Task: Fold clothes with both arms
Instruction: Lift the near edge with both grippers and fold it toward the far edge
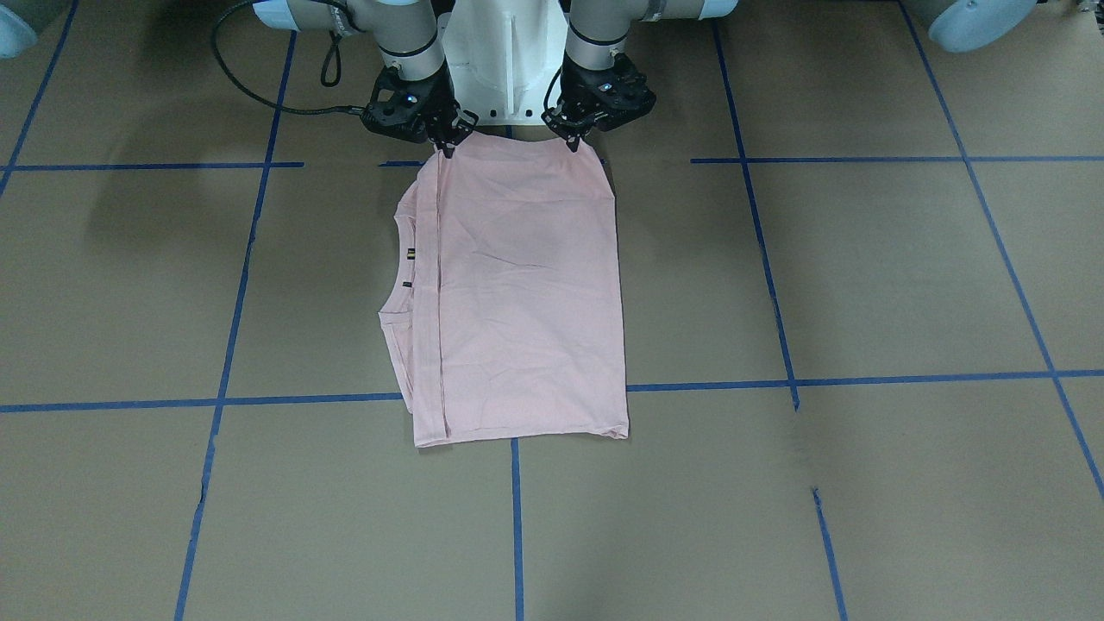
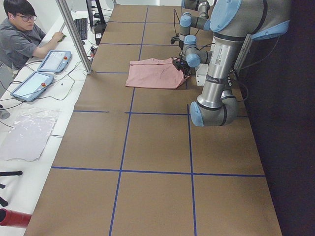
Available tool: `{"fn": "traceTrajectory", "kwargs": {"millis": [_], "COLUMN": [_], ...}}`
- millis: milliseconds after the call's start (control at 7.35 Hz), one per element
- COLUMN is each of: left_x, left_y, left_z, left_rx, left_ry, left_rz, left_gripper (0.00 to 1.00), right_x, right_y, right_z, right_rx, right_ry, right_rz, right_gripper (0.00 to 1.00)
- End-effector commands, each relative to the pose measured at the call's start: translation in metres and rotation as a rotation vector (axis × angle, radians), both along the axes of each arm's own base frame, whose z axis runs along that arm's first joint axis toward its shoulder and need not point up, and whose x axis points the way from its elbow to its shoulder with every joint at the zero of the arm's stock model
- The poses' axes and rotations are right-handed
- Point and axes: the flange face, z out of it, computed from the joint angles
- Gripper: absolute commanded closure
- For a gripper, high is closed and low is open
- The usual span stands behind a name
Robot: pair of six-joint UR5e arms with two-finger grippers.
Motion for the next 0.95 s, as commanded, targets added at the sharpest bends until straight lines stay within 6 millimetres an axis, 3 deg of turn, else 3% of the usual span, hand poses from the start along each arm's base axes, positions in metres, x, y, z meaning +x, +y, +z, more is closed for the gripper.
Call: {"fn": "traceTrajectory", "kwargs": {"millis": [0,272,680,816], "left_x": [-0.003,-0.006,-0.034,-0.038], "left_y": [0.002,-0.01,-0.065,-0.072], "left_z": [-0.006,-0.012,-0.027,-0.026], "left_rx": [0.002,0.008,0.074,0.075], "left_ry": [0.015,0.029,0.051,0.05], "left_rz": [0.003,-0.018,-0.073,-0.086], "left_gripper": [1.0,1.0,1.0,1.0], "right_x": [0.01,0.02,0.037,0.04], "right_y": [-0.022,-0.051,-0.087,-0.093], "right_z": [0.005,0.0,-0.001,-0.001], "right_rx": [0.004,0.036,0.045,0.043], "right_ry": [0.001,-0.052,-0.079,-0.076], "right_rz": [0.036,0.083,0.151,0.162], "right_gripper": [1.0,1.0,1.0,1.0]}}
